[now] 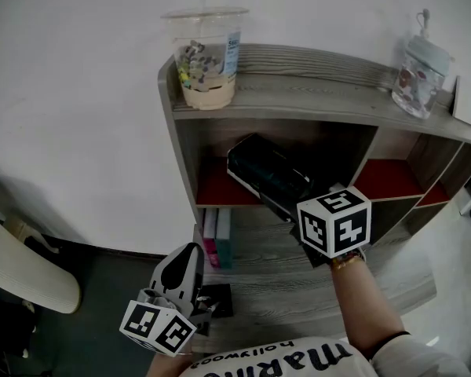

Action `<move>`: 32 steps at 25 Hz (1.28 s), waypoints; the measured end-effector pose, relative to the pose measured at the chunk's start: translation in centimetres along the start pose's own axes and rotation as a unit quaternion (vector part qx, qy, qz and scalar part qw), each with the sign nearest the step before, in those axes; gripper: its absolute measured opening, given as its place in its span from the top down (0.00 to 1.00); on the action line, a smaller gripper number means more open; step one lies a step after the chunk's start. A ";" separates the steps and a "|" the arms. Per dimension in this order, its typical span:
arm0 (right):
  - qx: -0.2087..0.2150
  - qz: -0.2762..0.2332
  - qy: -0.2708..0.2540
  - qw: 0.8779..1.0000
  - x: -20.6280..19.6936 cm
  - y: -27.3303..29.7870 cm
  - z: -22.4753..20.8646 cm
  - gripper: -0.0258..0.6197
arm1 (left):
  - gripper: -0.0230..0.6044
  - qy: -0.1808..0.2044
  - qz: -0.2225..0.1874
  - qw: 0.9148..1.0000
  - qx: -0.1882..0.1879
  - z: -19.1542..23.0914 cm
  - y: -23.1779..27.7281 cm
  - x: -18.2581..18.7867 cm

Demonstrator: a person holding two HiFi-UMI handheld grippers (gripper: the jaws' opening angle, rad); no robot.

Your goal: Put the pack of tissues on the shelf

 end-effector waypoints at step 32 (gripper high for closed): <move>-0.014 -0.025 -0.008 1.000 0.1 0.1 0.1 0.20 | 0.93 0.006 0.008 1.000 -0.014 1.8 -0.4 0.1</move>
Point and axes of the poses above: the fingertips, and each gripper's own axes: y forward along the fingers, z to its left, x out of its top, the point moved 1 cm from there along -y, backward along the fingers, and after that the axes turned 11 degrees about y, right-handed, at the moved point
